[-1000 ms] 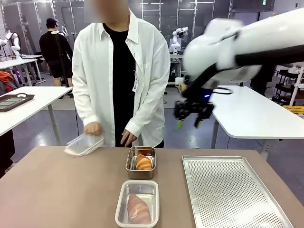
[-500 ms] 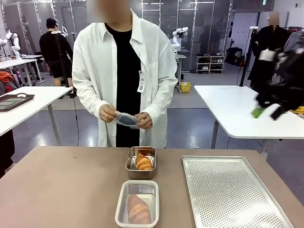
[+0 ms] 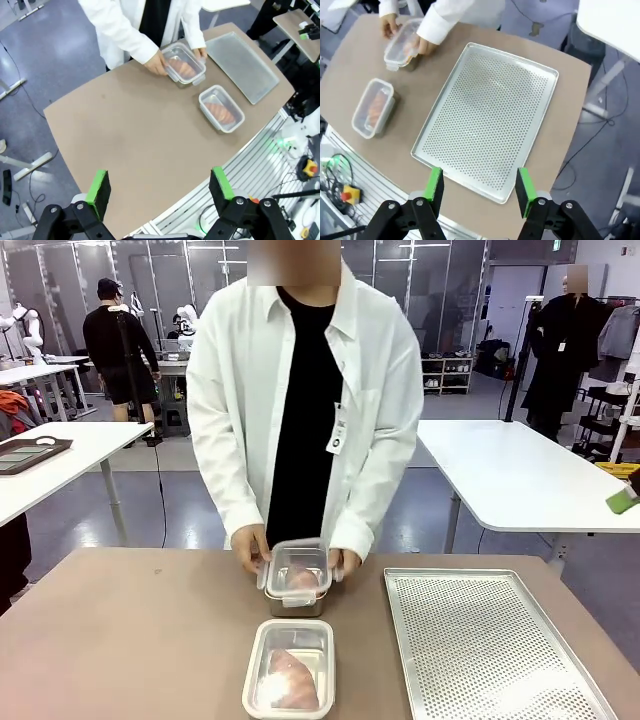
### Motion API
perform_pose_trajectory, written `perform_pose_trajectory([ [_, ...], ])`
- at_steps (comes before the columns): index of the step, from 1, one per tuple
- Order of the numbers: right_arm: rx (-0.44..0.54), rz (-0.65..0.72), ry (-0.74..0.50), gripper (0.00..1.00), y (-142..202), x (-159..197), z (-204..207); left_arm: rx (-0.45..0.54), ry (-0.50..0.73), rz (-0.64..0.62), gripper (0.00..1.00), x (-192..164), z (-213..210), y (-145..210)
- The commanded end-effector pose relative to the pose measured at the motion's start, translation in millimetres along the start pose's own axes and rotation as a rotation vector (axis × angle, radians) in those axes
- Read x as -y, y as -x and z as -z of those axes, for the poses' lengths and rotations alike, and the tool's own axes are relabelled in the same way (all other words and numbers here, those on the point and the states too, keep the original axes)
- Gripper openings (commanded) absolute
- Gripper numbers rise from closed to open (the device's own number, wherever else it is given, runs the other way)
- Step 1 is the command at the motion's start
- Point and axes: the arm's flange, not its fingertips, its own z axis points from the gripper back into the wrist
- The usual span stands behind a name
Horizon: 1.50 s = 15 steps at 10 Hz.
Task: Place the bread into the airtight container.
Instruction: Pick up a Butter Roll and place it into an empty Airtight Container.
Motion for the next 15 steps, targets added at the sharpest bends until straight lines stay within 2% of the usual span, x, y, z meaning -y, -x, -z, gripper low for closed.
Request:
perform_pose_trajectory([
  [1, 0.060, -0.030, -0.054, 0.73, 13.3, 0.3, 10.6, -0.005, 0.004, 0.015, 1.00, 0.7, -1.1, -0.2],
  [4, 0.056, -0.040, -0.029, 0.73, 4.0, -23.8, 5.3, -0.005, 0.004, 0.015, 1.00, 0.7, -1.1, -0.2],
  [8, -0.055, -0.007, 0.036, 0.73, -22.4, -53.6, 14.7, -0.005, 0.004, 0.015, 1.00, 0.7, -1.1, -0.2],
  [9, 0.014, -0.057, -0.011, 0.73, -4.0, -38.3, 11.7, -0.005, 0.004, 0.015, 1.00, 0.7, -1.1, -0.2],
  [15, 0.014, -0.057, -0.011, 0.73, -4.0, -38.3, 11.7, -0.005, 0.004, 0.015, 1.00, 0.7, -1.1, -0.2],
])
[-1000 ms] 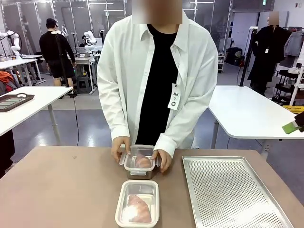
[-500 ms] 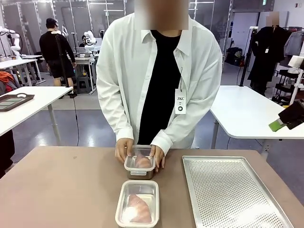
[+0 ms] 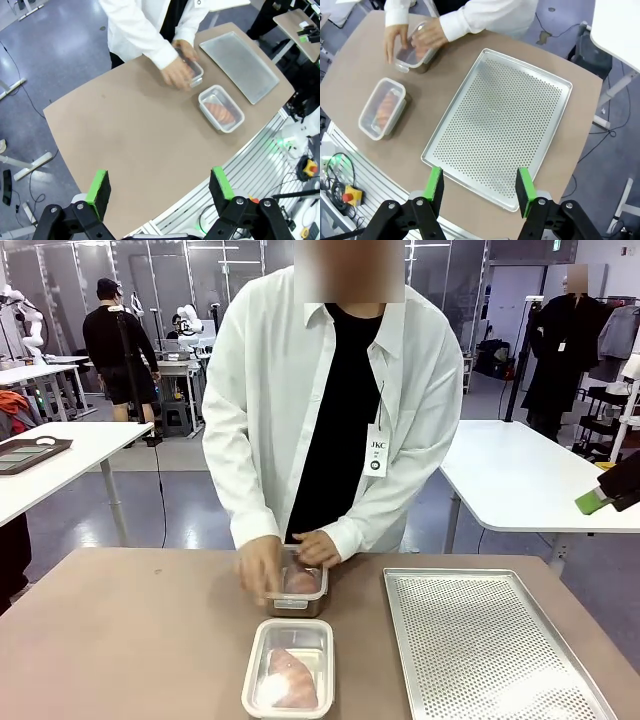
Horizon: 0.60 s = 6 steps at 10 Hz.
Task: Place the bread into the airtight container.
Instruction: Pick up a Butter Roll and place it into an empty Airtight Container.
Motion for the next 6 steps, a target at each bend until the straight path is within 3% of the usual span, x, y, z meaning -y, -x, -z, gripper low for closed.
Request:
perform_pose_trajectory([
  [1, 0.001, -0.020, -0.002, 0.73, 3.8, 0.8, 2.0, -0.005, 0.004, 0.015, 1.00, 0.6, -1.2, -0.1],
  [6, 0.001, -0.020, -0.002, 0.73, 3.8, 0.8, 2.0, -0.005, 0.004, 0.015, 1.00, 0.6, -1.2, -0.1],
])
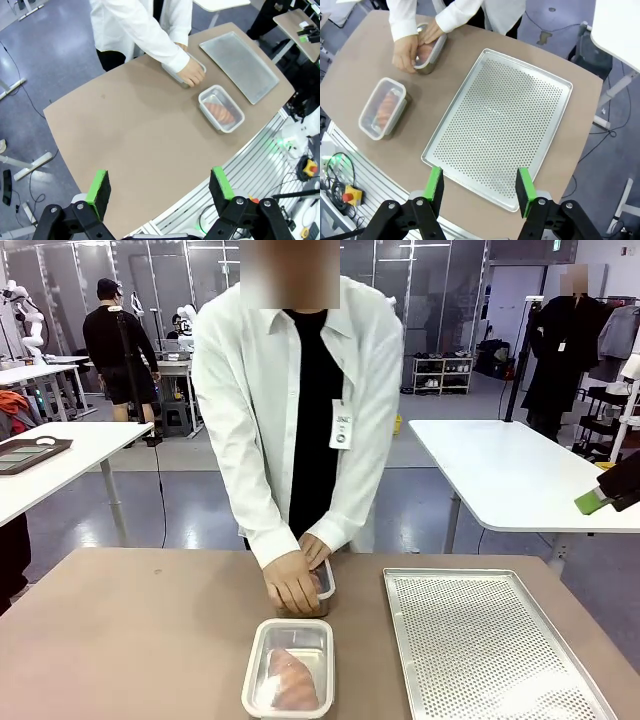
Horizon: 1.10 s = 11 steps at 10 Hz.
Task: Place the bread into the airtight container.
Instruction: Pick up a Butter Roll and place it into an empty Airtight Container.
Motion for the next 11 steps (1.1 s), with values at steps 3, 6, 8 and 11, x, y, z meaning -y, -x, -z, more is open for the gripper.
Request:
perform_pose_trajectory([
  [3, 0.001, -0.019, -0.001, 0.73, 3.9, 1.1, 1.8, -0.005, 0.004, 0.015, 1.00, 0.6, -1.2, -0.1],
  [6, 0.001, -0.019, -0.001, 0.73, 3.9, 1.1, 1.8, -0.005, 0.004, 0.015, 1.00, 0.6, -1.2, -0.1],
  [8, 0.001, -0.019, -0.001, 0.73, 3.9, 1.1, 1.8, -0.005, 0.004, 0.015, 1.00, 0.6, -1.2, -0.1],
  [11, 0.001, -0.019, -0.001, 0.73, 3.9, 1.1, 1.8, -0.005, 0.004, 0.015, 1.00, 0.6, -1.2, -0.1],
])
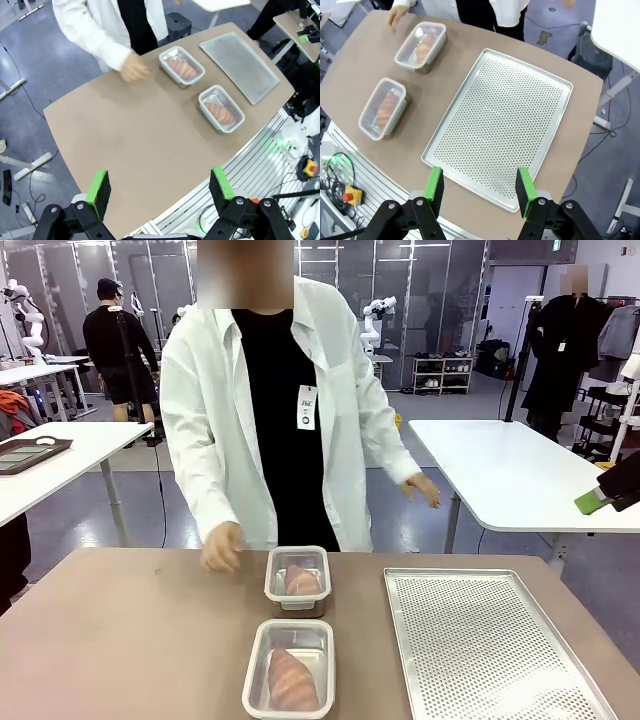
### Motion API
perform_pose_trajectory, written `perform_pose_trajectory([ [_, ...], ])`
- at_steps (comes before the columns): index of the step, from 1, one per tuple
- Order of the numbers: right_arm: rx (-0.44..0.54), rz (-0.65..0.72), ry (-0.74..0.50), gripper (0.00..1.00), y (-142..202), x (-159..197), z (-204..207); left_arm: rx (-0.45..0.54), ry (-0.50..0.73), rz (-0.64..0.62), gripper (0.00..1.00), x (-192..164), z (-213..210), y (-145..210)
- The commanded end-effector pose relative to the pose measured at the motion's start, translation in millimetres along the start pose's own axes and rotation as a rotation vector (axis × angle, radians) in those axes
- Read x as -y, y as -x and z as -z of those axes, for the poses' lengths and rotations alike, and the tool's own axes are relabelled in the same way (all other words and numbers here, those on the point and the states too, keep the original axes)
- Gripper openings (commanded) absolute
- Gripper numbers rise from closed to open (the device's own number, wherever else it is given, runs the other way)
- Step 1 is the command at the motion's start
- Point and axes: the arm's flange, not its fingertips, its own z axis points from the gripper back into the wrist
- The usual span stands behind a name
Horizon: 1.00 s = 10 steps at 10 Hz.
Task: Place the bread into the airtight container.
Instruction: Pick up a Butter Roll and place it into an empty Airtight Container.
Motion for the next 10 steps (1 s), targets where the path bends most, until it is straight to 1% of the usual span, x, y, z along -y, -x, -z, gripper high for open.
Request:
perform_pose_trajectory([
  [1, 0.001, -0.019, -0.001, 0.73, 3.9, 1.1, 1.7, -0.005, 0.004, 0.015, 1.00, 0.6, -1.2, -0.1],
  [10, 0.001, -0.019, -0.001, 0.73, 3.9, 1.1, 1.7, -0.005, 0.004, 0.015, 1.00, 0.6, -1.2, -0.1],
])
